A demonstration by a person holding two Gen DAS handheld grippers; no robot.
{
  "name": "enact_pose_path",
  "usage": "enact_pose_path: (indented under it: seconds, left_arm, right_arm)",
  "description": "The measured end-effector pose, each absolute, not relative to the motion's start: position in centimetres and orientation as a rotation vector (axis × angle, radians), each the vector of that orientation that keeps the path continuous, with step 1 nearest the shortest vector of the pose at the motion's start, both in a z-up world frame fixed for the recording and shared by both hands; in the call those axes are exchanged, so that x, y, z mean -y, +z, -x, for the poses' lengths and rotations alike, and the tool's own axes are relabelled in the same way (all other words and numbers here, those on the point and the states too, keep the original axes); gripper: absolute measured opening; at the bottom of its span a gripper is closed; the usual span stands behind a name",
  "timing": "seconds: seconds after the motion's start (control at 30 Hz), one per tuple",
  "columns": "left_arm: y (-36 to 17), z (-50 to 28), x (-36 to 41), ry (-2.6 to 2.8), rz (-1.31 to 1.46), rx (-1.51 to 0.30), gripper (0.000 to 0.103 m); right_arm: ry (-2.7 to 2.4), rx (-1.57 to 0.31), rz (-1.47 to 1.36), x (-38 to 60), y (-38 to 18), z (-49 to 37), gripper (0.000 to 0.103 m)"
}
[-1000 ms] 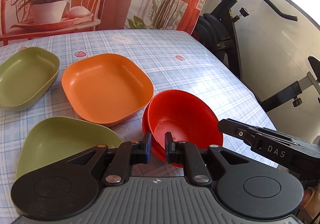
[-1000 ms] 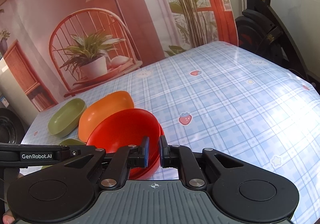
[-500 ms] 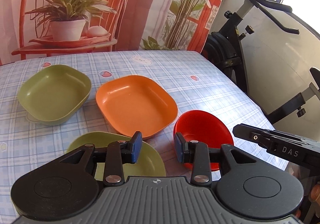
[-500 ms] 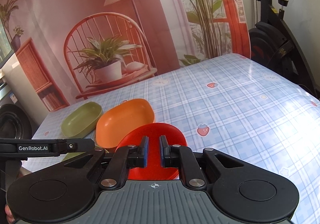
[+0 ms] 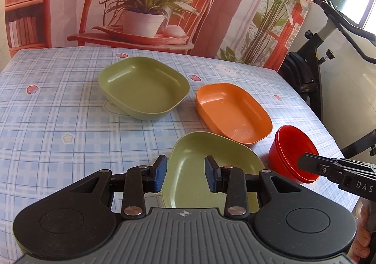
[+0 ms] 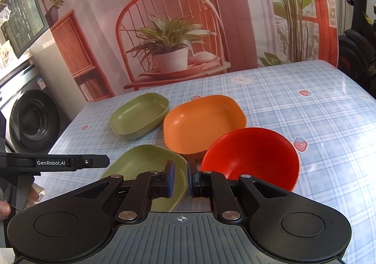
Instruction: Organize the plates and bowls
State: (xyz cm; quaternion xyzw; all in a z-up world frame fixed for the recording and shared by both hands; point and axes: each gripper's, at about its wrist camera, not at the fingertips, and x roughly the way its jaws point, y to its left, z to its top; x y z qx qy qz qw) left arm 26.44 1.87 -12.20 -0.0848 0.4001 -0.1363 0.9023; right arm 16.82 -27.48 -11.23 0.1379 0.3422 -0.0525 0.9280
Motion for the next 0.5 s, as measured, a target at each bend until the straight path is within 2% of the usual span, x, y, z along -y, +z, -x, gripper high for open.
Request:
enact_pose_path:
  seconds: [0.5]
  left_arm:
    - [-13.3,-25.7,-3.8,-0.271,0.251,-0.808,0.037]
  right_arm:
    - [-0.078,-0.775,-0.227,25.1,-12.3,-18.6,0.012]
